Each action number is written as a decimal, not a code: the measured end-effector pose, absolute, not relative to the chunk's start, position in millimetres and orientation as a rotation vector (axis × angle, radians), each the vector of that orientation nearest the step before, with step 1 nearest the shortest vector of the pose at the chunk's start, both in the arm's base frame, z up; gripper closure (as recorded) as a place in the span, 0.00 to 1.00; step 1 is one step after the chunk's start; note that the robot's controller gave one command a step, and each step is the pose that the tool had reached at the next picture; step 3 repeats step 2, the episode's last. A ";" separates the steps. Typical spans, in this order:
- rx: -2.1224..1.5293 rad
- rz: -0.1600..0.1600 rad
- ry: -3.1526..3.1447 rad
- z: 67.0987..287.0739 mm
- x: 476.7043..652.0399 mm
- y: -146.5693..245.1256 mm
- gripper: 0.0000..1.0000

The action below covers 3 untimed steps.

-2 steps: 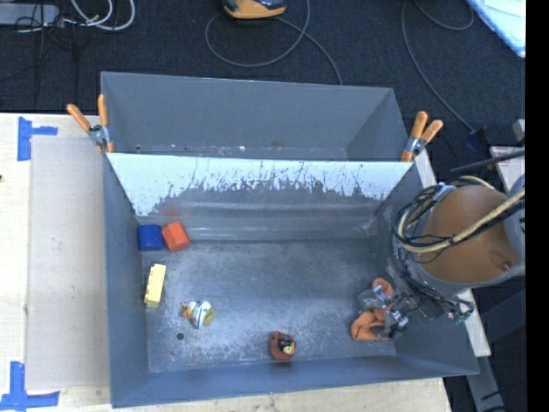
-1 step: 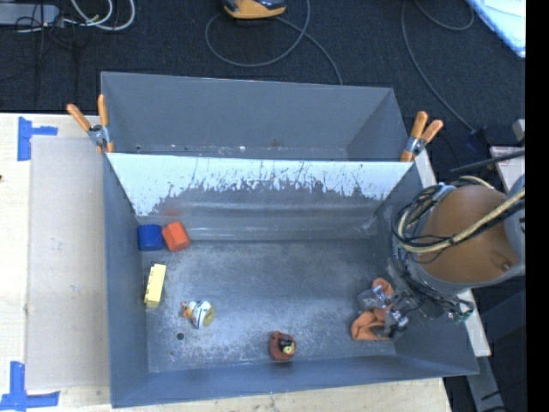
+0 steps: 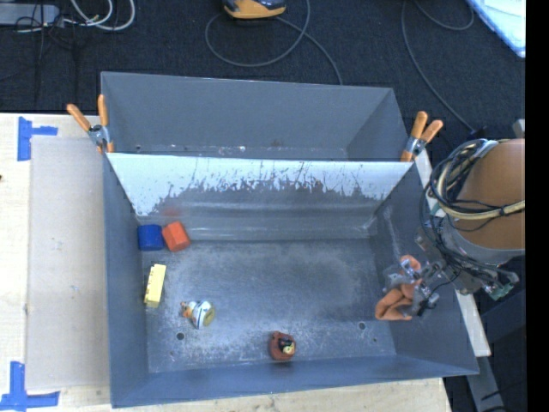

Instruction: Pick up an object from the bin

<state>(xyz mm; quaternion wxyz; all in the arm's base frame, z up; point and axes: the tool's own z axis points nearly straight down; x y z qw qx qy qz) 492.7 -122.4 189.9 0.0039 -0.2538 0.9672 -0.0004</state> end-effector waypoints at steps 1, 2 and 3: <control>-0.794 -0.001 3.032 189.9 492.6 -122.6 1.00; -0.820 0.003 3.027 221.2 488.8 -128.8 1.00; -0.820 0.003 3.027 221.2 488.8 -128.8 1.00</control>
Offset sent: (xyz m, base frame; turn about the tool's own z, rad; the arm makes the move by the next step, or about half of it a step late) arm -0.0051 -0.0101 0.0450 -0.0223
